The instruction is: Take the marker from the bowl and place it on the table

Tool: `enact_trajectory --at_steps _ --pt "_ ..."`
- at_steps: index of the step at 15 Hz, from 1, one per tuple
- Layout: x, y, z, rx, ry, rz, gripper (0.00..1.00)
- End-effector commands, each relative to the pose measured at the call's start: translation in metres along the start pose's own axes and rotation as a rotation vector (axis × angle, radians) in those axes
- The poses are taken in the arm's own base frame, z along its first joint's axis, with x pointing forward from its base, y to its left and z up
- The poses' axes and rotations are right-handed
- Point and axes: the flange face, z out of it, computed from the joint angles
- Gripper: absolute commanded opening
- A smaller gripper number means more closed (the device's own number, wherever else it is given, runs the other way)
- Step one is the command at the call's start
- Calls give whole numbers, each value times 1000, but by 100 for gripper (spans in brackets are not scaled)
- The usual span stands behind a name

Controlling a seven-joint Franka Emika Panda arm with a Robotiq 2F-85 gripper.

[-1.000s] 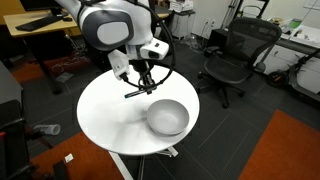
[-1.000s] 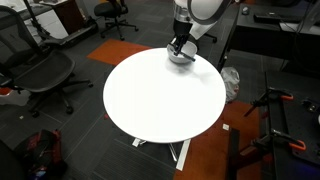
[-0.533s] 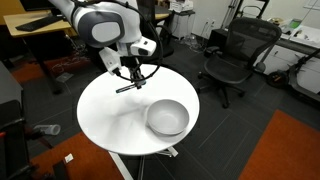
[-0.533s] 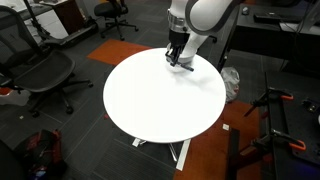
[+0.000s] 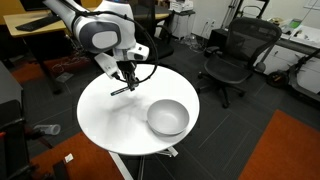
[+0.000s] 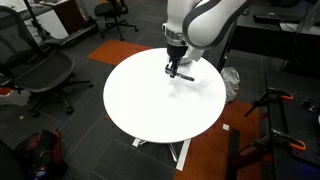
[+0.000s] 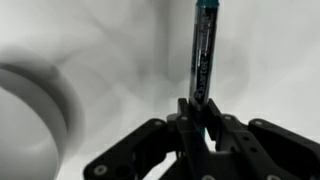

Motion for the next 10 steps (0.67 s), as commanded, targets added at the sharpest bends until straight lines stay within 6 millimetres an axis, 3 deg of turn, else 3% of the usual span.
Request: enact_trajectory --at_steps 1,4,5,10 --pt "3 -1 19 5 19 -57 5" --pt "1 -4 36 6 32 -83 5" --pt "0 -6 41 7 32 -87 40" --pt "-2 -10 36 -5 34 -82 74"
